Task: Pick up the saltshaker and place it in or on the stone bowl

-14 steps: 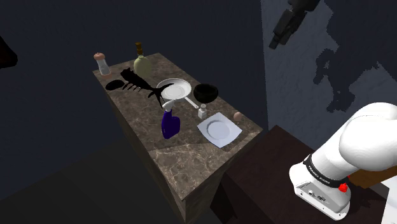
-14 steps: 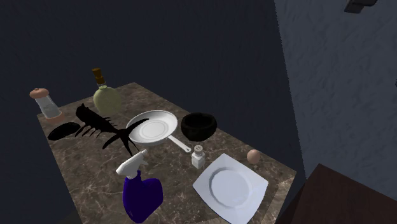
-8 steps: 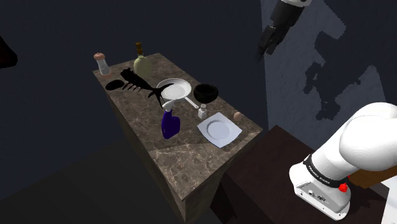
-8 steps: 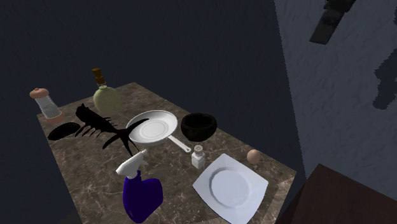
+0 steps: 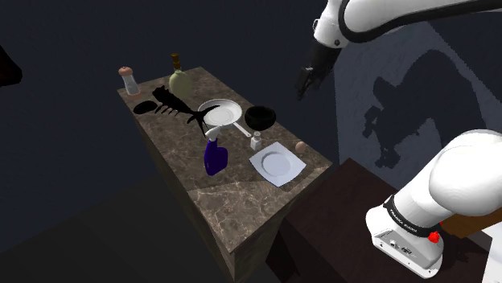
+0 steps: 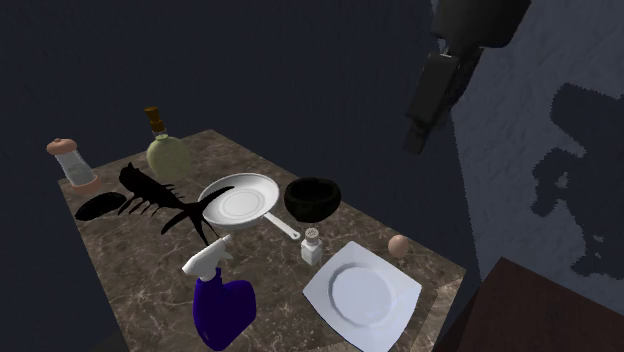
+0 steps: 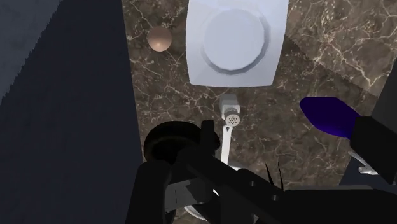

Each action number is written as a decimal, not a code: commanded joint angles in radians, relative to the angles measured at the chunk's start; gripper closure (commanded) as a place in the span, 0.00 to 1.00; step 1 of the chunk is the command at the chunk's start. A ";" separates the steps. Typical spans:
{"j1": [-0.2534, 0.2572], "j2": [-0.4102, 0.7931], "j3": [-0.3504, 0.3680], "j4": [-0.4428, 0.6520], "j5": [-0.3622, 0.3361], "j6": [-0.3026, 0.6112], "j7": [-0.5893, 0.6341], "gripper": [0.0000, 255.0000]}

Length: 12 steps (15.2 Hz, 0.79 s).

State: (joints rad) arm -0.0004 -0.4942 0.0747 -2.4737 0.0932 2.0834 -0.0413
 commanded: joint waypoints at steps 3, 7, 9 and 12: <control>-0.007 0.127 0.035 -0.013 -0.023 0.141 0.045 0.00; -0.017 0.271 0.070 0.000 -0.065 0.268 0.106 0.00; -0.023 0.348 0.085 0.016 -0.097 0.326 0.144 0.00; -0.029 0.468 0.100 0.050 -0.161 0.404 0.211 0.00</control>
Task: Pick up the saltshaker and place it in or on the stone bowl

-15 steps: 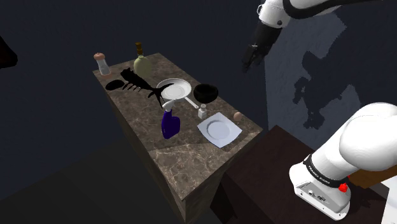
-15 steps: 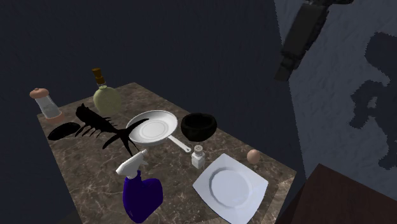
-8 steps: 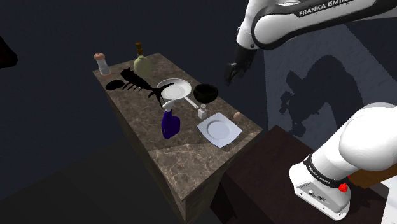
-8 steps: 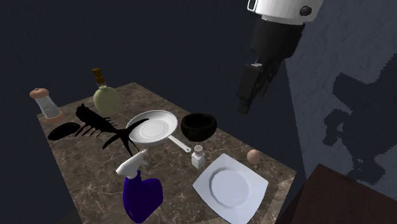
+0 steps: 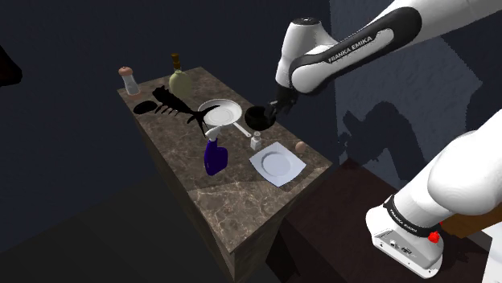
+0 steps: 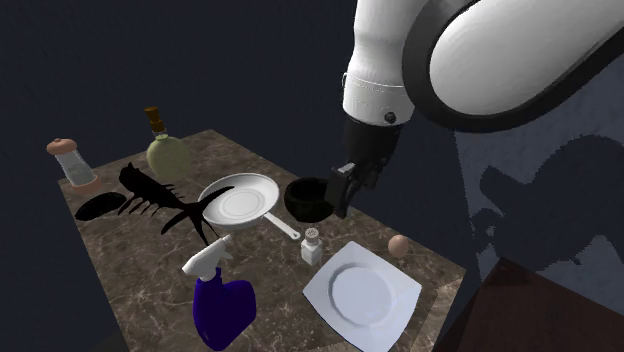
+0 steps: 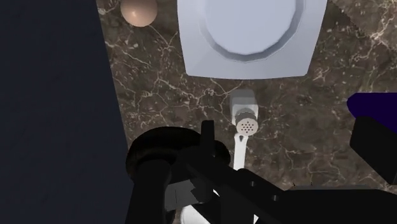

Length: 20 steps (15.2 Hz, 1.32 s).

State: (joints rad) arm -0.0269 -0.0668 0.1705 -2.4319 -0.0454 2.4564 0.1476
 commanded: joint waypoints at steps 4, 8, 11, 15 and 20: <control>0.005 0.205 0.000 0.076 -0.130 0.113 0.127 0.00; 0.038 0.368 -0.036 0.167 -0.234 0.170 0.227 0.00; 0.073 0.489 -0.073 0.248 -0.292 0.200 0.287 0.00; 0.090 0.563 -0.097 0.285 -0.317 0.234 0.310 0.00; 0.098 0.623 -0.114 0.306 -0.335 0.274 0.324 0.00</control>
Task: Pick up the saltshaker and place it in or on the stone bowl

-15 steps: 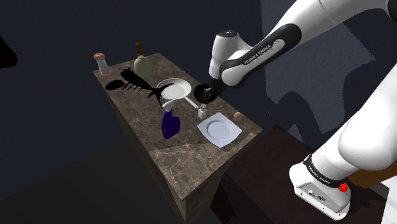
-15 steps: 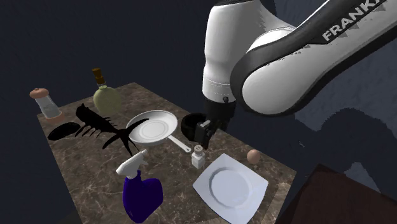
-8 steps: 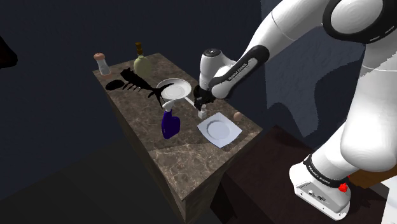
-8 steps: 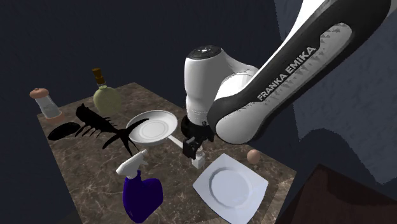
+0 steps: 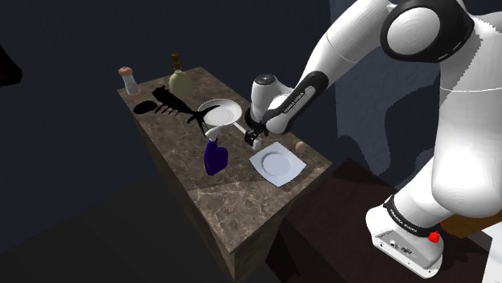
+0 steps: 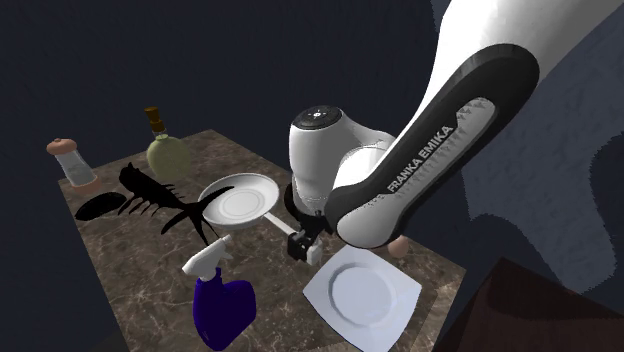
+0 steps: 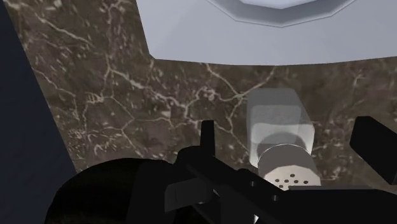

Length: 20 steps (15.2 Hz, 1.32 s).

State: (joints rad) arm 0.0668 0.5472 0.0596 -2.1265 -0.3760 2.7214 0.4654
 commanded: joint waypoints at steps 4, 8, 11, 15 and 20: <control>0.004 0.009 -0.004 0.001 -0.004 0.009 0.006 0.00; 0.004 0.009 -0.004 0.001 -0.004 0.008 0.006 0.00; 0.004 0.009 -0.004 0.001 -0.004 0.008 0.006 1.00; 0.004 0.009 -0.004 0.001 -0.004 0.008 0.006 1.00; -0.002 -0.016 0.005 -0.007 0.004 -0.009 -0.003 1.00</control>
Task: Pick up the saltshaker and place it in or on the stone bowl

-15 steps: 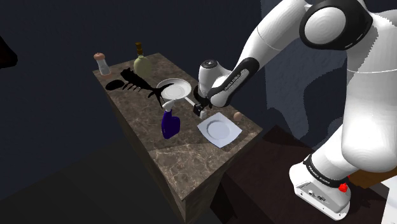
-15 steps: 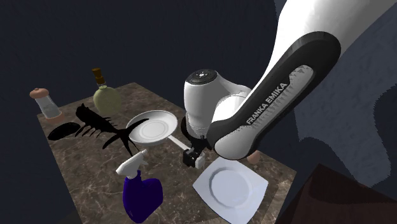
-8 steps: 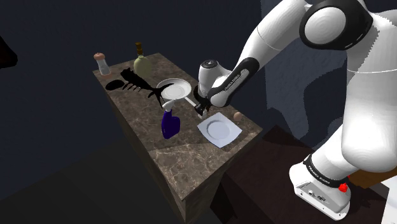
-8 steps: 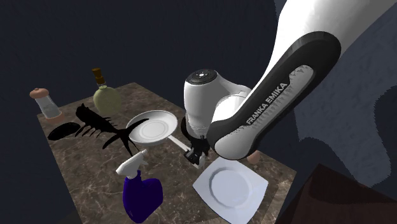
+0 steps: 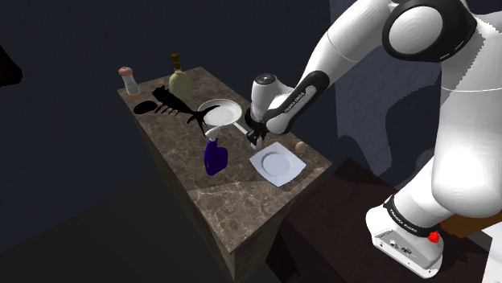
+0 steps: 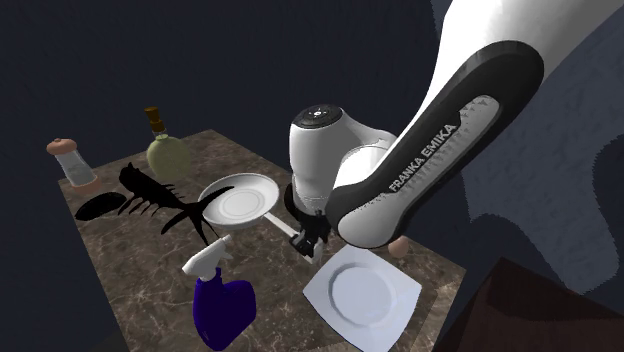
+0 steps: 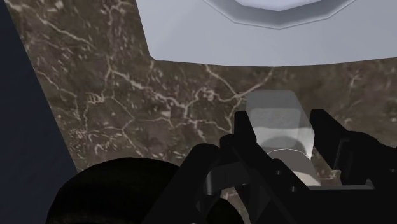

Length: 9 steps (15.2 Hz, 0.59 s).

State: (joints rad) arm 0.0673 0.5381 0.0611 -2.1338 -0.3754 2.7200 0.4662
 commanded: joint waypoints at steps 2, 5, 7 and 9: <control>-0.008 -0.032 0.011 -0.006 0.012 -0.027 -0.012 1.00; -0.016 -0.069 0.023 -0.013 0.026 -0.055 -0.026 1.00; -0.022 -0.092 0.030 -0.018 0.036 -0.075 -0.036 1.00; -0.027 -0.116 0.037 -0.021 0.045 -0.094 -0.045 1.00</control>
State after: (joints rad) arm 0.0446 0.4348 0.0949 -2.1520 -0.3351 2.6353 0.4275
